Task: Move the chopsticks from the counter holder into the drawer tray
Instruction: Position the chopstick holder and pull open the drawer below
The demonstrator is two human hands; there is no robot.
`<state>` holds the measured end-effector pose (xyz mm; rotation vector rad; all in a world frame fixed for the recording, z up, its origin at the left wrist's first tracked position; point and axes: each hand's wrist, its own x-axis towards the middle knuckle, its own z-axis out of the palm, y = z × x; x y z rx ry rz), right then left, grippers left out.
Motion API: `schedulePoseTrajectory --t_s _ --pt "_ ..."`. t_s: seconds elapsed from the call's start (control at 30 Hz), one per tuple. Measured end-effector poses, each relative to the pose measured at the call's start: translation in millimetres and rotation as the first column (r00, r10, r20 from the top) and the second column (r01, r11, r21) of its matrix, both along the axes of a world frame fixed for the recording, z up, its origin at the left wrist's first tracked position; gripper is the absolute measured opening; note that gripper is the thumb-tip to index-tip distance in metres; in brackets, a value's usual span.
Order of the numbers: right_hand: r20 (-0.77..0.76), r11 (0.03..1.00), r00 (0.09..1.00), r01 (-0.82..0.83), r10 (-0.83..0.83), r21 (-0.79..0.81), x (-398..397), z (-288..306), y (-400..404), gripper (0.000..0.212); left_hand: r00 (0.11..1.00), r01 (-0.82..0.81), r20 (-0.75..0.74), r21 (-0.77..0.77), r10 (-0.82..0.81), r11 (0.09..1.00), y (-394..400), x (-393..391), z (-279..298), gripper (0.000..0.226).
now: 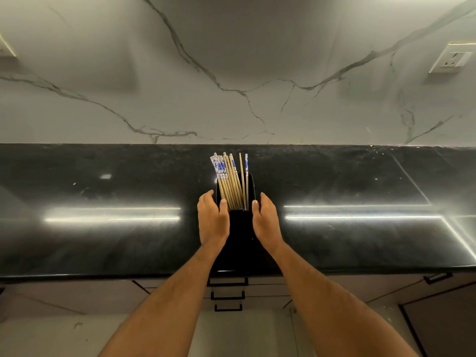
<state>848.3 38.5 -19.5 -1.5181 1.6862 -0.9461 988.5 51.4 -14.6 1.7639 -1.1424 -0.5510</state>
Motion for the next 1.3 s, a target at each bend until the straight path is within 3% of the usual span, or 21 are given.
schedulePoseTrajectory --t_s 0.27,0.53,0.67,0.8,1.0,1.2,1.3 --pt "-0.471 0.958 0.876 -0.217 0.106 -0.187 -21.9 -20.5 68.7 0.055 0.918 0.107 0.393 -0.124 -0.05 0.986 80.9 -3.1 -13.4 0.034" --pt "-0.666 0.873 0.722 -0.433 0.187 -0.223 -31.5 -53.0 153.3 0.046 0.651 0.42 0.678 0.052 -0.341 0.906 170.1 4.0 -62.2 0.041" --pt "-0.718 0.783 0.622 -0.596 0.311 -0.177 -23.6 -83.4 187.9 0.04 0.515 0.398 0.714 0.29 -0.474 0.87 196.9 11.0 -92.2 0.054" --pt "-0.726 0.819 0.569 -0.574 0.387 -0.014 -11.1 -107.6 194.9 0.038 0.466 0.314 0.696 0.447 -0.546 0.837 200.4 18.9 -117.6 0.064" --pt "-0.691 0.835 0.54 -0.523 0.48 0.171 1.8 -136.0 168.3 0.033 0.516 0.335 0.616 0.494 -0.595 0.802 173.0 23.8 -155.0 0.052" --pt "-0.657 0.78 0.459 -0.523 0.598 0.345 15.6 -172.9 126.3 0.043 0.544 0.42 0.426 0.608 -0.723 0.674 138.8 19.7 -205.9 0.04" --pt "-0.667 0.78 0.441 -0.508 0.601 0.366 21.5 -184.8 118.6 0.04 0.596 0.376 0.46 0.564 -0.658 0.735 127.2 16.0 -221.0 0.033"
